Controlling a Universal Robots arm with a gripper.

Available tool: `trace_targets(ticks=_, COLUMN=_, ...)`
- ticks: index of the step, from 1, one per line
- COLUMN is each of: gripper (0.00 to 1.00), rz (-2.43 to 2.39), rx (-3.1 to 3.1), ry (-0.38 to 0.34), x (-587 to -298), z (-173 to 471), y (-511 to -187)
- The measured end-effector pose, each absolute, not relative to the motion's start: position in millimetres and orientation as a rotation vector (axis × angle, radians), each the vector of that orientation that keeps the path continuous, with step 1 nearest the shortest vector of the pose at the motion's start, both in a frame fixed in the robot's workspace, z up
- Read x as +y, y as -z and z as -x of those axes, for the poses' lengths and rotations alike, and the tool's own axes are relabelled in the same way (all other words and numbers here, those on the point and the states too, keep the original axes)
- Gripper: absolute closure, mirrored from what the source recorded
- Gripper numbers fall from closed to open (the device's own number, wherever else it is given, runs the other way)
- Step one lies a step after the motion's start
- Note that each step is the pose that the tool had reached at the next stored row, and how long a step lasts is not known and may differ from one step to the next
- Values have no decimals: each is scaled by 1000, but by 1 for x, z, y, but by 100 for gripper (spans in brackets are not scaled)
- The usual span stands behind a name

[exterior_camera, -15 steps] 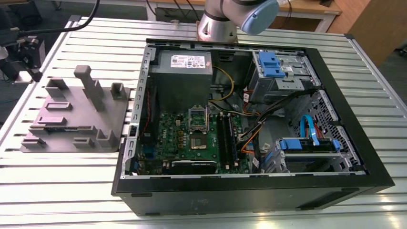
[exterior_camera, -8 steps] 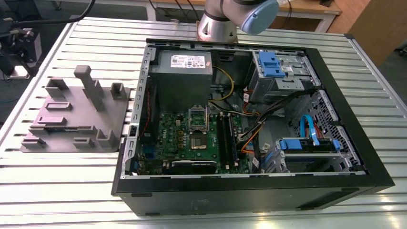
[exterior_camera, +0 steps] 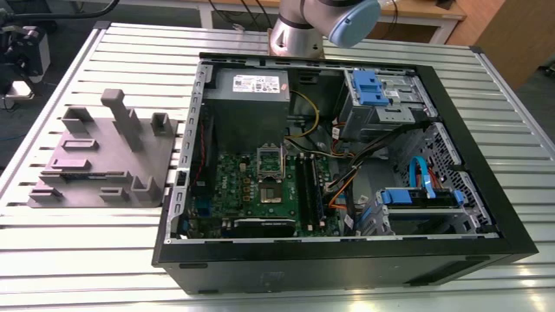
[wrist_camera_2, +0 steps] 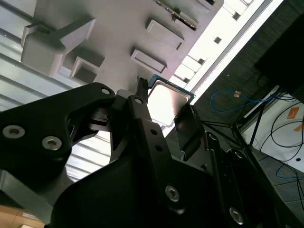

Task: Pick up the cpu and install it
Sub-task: 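Pick up the cpu and move it towards the insertion slot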

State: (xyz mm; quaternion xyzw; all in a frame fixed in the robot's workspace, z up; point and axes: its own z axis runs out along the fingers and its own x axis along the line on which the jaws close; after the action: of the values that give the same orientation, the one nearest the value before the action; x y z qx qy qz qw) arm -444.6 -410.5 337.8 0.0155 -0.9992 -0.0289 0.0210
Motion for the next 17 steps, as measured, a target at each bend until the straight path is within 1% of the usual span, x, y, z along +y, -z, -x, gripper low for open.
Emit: trace_targets(ticks=17, gripper=53, rz=-48, rx=-3098, ry=90, x=-411, z=445, y=-361)
